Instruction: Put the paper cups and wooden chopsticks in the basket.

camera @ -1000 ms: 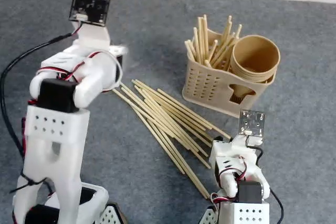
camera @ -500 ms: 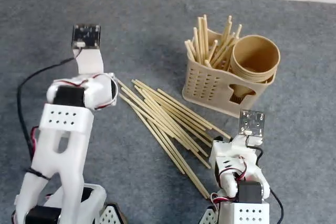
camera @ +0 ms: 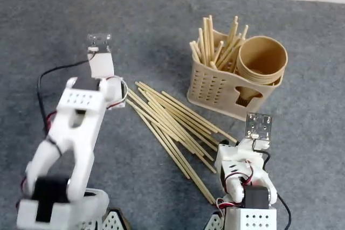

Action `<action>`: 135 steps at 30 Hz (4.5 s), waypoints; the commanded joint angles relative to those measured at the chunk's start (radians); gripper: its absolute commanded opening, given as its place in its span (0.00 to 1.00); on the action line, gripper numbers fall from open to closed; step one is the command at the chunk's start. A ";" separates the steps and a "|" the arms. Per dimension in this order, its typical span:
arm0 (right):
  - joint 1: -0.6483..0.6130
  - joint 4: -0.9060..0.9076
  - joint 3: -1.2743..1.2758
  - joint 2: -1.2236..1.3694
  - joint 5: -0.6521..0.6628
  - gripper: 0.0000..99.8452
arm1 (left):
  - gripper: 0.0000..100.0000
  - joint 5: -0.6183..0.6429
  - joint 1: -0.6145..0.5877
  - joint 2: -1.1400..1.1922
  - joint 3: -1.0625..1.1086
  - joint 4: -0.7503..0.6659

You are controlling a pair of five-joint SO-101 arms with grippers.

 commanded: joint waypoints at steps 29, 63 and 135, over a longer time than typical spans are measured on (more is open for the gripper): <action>0.010 -0.027 0.074 -0.013 -0.003 0.12 | 0.08 0.161 -0.012 0.529 -0.390 -0.011; 0.010 -0.025 0.074 -0.013 -0.002 0.12 | 0.01 0.109 0.010 -0.113 -0.047 0.049; 0.027 0.127 0.133 -0.013 0.000 0.00 | 0.01 -0.218 0.601 -0.453 -0.033 -1.186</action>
